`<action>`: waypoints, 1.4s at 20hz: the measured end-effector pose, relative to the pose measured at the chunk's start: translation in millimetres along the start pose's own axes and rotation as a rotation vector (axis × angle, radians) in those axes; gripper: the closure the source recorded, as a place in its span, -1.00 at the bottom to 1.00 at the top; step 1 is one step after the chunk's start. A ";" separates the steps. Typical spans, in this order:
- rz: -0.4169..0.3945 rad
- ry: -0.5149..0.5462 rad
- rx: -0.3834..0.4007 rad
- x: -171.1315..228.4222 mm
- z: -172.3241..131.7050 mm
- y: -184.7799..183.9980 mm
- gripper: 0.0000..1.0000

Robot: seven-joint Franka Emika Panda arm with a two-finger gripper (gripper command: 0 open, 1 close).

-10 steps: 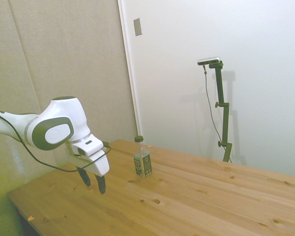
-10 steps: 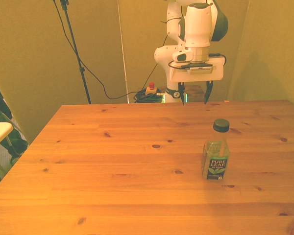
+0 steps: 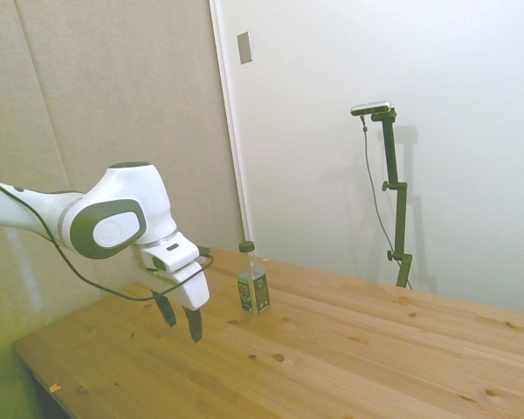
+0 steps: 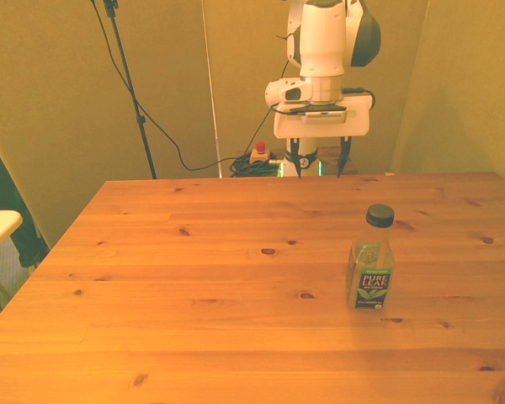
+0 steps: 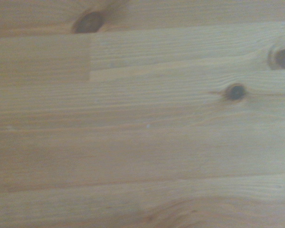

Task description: Knock down the bottle

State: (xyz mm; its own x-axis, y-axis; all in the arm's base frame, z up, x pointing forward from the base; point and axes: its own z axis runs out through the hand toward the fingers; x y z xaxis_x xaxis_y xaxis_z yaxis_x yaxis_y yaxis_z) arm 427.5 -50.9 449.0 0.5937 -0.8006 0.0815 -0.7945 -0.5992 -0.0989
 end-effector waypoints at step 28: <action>0.041 0.080 0.012 68.8 -21.8 -161.5 1.00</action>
State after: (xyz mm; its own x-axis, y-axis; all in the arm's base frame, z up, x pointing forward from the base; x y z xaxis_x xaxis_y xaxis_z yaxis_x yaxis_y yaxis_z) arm 593.8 -9.1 492.2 0.5483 -0.8216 0.1560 -0.8159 -0.5665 -0.1160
